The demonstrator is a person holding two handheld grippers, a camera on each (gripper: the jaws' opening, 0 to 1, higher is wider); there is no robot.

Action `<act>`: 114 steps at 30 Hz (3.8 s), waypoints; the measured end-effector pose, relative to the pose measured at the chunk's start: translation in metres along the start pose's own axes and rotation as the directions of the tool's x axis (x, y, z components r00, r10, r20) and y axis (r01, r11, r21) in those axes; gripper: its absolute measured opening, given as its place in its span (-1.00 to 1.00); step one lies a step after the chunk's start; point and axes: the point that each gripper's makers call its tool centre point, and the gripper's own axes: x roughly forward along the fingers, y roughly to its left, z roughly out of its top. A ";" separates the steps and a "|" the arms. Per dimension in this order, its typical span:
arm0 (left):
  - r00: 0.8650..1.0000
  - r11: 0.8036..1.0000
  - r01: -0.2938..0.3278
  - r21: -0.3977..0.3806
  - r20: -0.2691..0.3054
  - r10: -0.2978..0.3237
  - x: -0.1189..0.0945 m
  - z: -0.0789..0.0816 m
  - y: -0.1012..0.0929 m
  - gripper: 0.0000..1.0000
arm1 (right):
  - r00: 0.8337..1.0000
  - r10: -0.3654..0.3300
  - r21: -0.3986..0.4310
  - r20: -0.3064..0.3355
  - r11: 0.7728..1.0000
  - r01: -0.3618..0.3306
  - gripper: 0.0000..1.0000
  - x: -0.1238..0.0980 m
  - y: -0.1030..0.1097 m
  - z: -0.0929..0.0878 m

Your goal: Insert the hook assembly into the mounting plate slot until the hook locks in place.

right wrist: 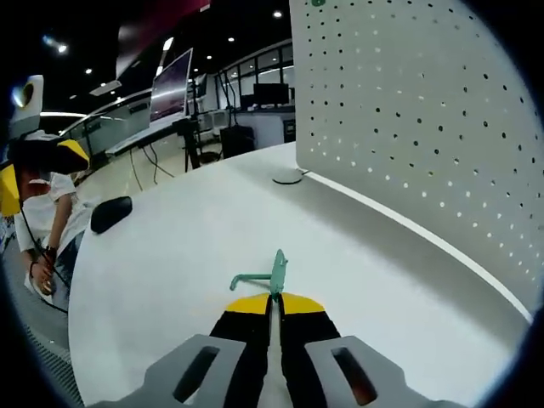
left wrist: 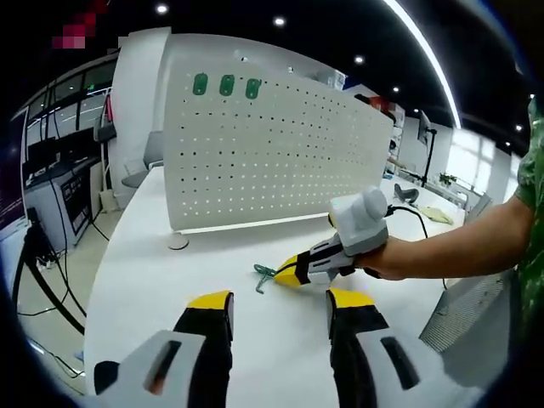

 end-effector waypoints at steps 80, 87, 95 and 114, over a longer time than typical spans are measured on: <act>0.975 0.918 0.172 0.357 0.071 -0.211 0.118 0.005 -0.044 -0.49 | 0.996 0.085 0.266 0.024 0.960 -0.088 -1.00 -0.092 -0.017 0.044; 0.971 0.913 0.172 0.371 0.093 -0.221 0.120 0.012 -0.046 -0.55 | 0.992 0.120 0.277 0.042 0.952 -0.127 -1.00 -0.097 -0.003 0.056; 0.967 0.909 0.166 0.381 0.116 -0.226 0.119 0.018 -0.046 -0.65 | 0.989 0.138 0.295 0.055 0.944 -0.148 -1.00 -0.097 0.004 0.063; 0.959 0.908 0.155 0.390 0.164 -0.233 0.116 0.028 -0.046 -0.92 | 0.987 0.145 0.318 0.064 0.935 -0.158 -1.00 -0.098 0.008 0.069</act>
